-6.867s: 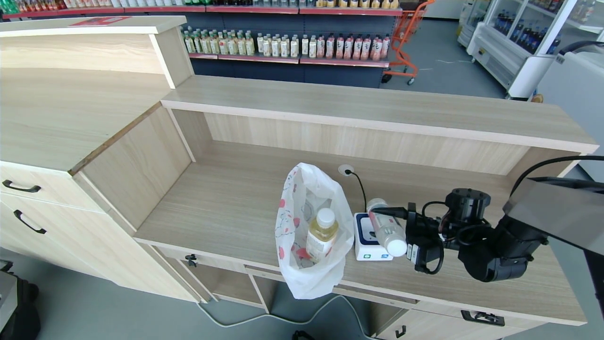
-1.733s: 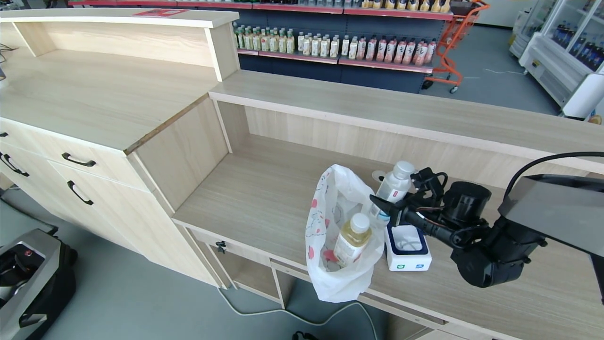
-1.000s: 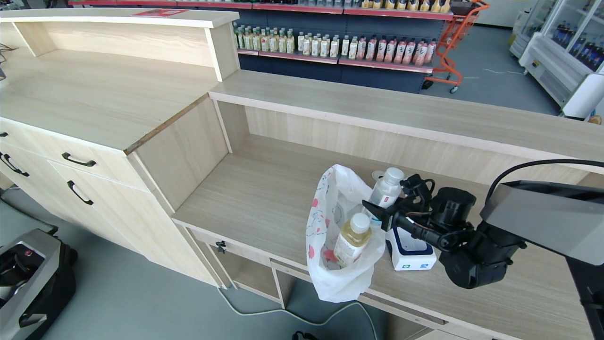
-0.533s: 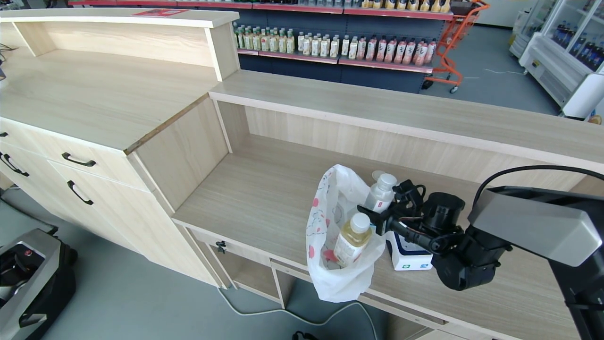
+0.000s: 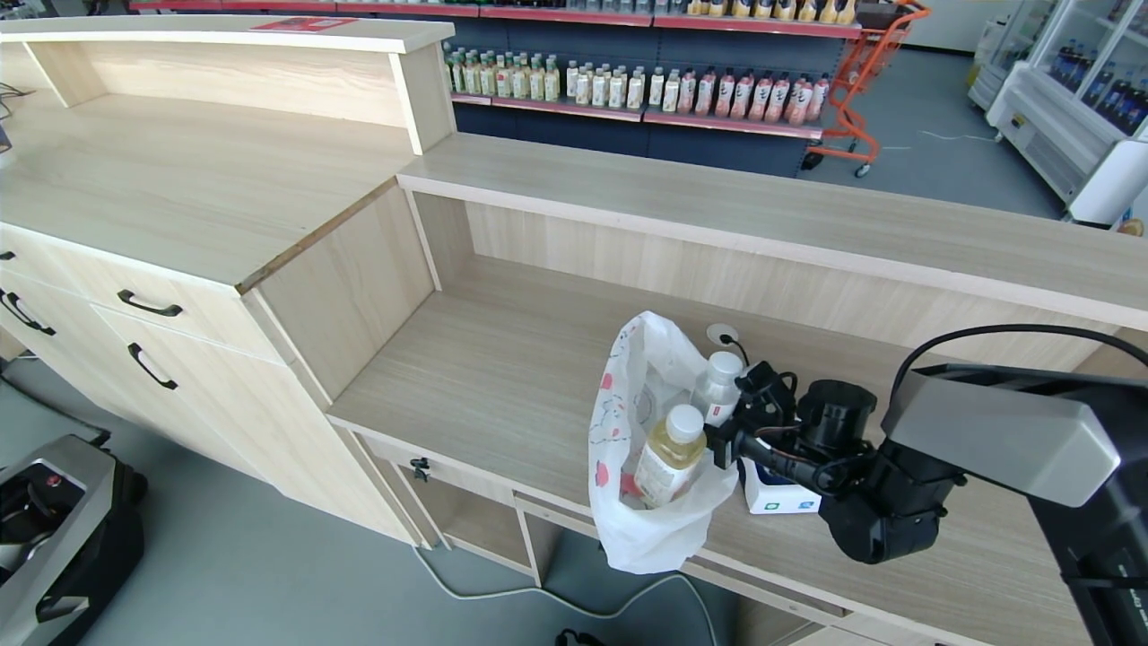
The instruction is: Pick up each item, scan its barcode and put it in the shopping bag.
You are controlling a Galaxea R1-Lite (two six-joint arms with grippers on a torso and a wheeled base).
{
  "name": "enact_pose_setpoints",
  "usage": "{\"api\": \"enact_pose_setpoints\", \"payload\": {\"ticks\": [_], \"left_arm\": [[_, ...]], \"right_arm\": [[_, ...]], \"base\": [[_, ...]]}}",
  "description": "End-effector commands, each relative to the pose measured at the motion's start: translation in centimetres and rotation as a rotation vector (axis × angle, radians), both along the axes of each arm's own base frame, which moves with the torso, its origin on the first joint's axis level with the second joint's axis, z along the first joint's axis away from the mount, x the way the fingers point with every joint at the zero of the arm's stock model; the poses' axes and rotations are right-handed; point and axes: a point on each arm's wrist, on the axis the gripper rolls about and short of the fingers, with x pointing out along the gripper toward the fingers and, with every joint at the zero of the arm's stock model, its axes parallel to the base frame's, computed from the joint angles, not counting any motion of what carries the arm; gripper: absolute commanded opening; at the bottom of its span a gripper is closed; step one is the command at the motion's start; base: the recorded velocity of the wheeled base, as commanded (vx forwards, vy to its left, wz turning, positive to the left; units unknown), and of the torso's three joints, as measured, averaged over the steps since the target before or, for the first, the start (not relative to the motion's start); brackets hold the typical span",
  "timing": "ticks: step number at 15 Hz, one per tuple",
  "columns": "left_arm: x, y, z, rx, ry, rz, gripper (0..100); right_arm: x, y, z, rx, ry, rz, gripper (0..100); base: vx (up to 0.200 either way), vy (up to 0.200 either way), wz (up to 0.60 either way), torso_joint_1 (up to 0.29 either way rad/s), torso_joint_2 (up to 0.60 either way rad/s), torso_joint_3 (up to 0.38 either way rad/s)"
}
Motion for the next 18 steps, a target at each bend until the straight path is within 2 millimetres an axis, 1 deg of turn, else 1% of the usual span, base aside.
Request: {"api": "enact_pose_setpoints", "payload": {"ticks": [1,7,8,10,13,17,18], "left_arm": [[0.0,0.0,0.0,0.0,0.0,0.0,100],[0.0,0.0,0.0,0.0,0.0,0.0,100],[0.0,0.0,0.0,0.0,0.0,0.0,100],[0.0,0.0,0.0,0.0,0.0,0.0,100],[0.0,0.0,0.0,0.0,0.0,0.0,100],[0.0,0.0,0.0,0.0,0.0,0.0,100],[0.0,0.0,0.0,0.0,0.0,0.0,100]], "right_arm": [[-0.1,0.0,-0.3,-0.004,0.008,0.003,0],[-0.3,-0.3,-0.6,-0.052,-0.014,0.011,0],[-0.3,-0.3,-0.4,-0.051,-0.019,0.011,100],[-0.3,-0.3,0.2,-0.045,-0.031,0.01,100],[-0.4,-0.3,1.8,-0.023,-0.055,0.007,100],[-0.5,-0.3,4.3,0.004,-0.106,0.005,100],[-0.6,-0.4,5.3,0.013,-0.127,0.005,100]], "base": [[0.0,0.0,0.0,0.0,0.0,0.0],[0.0,0.0,0.0,0.0,0.0,0.0],[0.0,0.0,0.0,0.0,0.0,0.0],[0.0,0.0,0.0,0.0,0.0,0.0],[0.0,0.0,0.0,0.0,0.0,0.0],[0.0,0.0,0.0,0.0,0.0,0.0],[0.0,0.0,0.0,0.0,0.0,0.0]]}}
